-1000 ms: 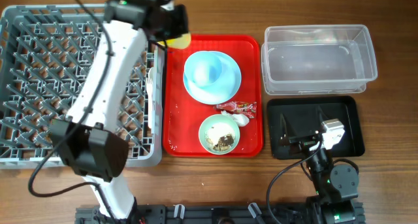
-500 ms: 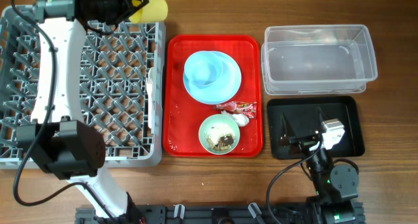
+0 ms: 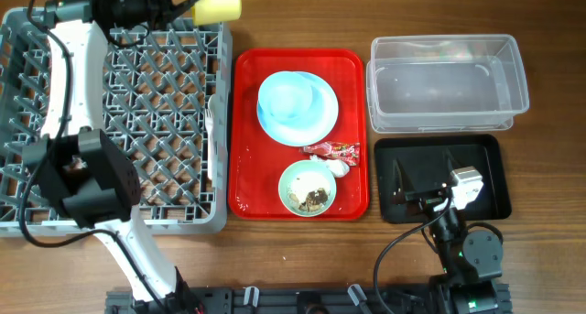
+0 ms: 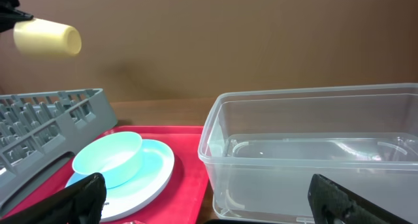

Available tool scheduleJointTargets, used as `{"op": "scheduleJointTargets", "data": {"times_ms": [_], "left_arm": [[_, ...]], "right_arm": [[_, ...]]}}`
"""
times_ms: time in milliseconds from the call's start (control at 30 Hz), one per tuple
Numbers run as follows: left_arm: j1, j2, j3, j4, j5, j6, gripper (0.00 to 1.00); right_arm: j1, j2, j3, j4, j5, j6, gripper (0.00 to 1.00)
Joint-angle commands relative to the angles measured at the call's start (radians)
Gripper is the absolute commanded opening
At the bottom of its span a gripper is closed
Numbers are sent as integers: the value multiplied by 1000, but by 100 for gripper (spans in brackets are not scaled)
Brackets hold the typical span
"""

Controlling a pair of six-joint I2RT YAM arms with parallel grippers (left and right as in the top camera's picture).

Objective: Sort waste into correct bins and load items into the dishwasher rack
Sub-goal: 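Lift the yellow cup and place it in the dish rack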

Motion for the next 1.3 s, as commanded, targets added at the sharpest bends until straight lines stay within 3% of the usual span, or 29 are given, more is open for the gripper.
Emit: {"op": "scheduleJointTargets", "data": {"times_ms": [0,300,900,1133,1267], "left_arm": [[9,51,-5,28,40,-1,4],[27,184,-26,26,42,3,4],[78,205,-156,-1,-43,33,4],[105,205,-156,-110,-258,34,4],[106,205,-156,-113,-278,34,14]], "right_arm": [[1,-3,-1,3,5,-8,100],[1,-3,-1,3,5,-7,100],[1,-3,-1,3,5,-8,100],[1,-3,-1,3,5,-8,99],[1,-3,-1,3,5,-8,100]]}}
